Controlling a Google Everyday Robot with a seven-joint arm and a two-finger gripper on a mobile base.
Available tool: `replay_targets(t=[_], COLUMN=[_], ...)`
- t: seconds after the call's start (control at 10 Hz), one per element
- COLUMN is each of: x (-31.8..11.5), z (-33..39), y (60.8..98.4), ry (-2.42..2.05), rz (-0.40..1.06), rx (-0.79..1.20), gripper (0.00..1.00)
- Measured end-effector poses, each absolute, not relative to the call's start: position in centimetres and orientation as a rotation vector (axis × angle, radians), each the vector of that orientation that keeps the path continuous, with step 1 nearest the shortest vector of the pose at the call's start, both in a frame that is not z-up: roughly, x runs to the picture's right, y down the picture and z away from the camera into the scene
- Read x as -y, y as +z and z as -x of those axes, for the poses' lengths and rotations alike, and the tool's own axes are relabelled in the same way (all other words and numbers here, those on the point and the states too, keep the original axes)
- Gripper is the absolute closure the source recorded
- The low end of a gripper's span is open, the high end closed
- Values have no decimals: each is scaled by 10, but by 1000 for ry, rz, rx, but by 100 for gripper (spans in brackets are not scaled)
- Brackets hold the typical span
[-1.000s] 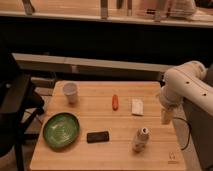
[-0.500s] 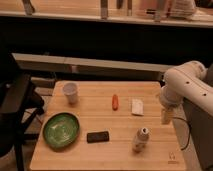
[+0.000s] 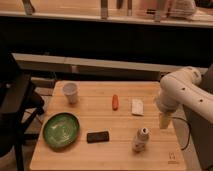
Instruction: Knock the bottle over
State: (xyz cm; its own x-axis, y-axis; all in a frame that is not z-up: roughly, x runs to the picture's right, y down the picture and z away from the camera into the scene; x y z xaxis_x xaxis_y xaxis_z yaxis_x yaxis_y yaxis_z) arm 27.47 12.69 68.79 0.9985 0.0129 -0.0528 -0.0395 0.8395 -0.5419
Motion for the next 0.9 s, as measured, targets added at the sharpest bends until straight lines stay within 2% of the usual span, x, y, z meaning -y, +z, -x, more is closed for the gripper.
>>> replay_targets(t=[0.5, 0.9], x=[-139, -146], z=[-265, -262], y=[687, 685], ry=[13, 2], rz=[577, 582], rx=[-54, -56], gripper=[21, 58])
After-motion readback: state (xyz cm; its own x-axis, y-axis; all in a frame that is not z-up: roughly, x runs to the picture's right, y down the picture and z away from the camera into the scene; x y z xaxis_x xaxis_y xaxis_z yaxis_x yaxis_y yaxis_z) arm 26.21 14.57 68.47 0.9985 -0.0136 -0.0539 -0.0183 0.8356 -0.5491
